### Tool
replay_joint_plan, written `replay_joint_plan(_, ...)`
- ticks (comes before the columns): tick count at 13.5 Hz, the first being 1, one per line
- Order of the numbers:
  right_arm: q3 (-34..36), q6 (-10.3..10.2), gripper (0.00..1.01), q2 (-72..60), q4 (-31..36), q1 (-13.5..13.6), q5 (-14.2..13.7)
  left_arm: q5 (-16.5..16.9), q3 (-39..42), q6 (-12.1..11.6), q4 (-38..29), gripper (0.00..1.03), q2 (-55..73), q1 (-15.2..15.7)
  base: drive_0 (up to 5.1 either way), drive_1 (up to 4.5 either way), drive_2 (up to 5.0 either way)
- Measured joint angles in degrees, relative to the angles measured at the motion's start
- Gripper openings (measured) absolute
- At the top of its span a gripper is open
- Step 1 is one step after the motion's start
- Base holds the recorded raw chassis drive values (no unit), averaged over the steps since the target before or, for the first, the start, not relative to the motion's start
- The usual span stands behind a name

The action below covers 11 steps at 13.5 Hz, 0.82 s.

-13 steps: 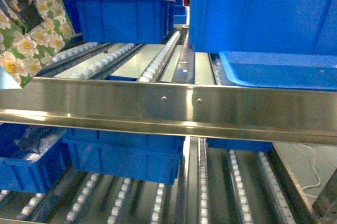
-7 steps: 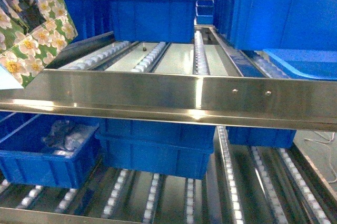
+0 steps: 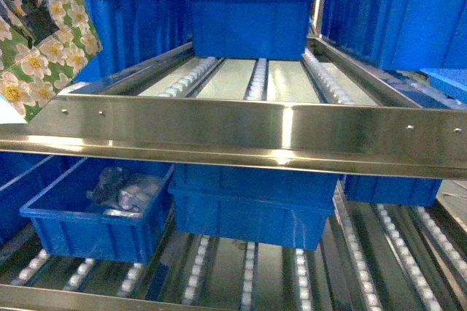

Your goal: Move flower gift bag to table near conveyor

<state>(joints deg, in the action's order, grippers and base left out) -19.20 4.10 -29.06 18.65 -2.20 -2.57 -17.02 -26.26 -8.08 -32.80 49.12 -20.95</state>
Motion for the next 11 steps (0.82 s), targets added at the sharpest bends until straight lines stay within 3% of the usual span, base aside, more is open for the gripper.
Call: replay_joint_plan(11,0.0,0.0,0.02,-0.1,-0.2,0.0,0.0,0.0,0.0,0.0,0.1,0.02,0.0,0.0,-5.0,2.36,2.5)
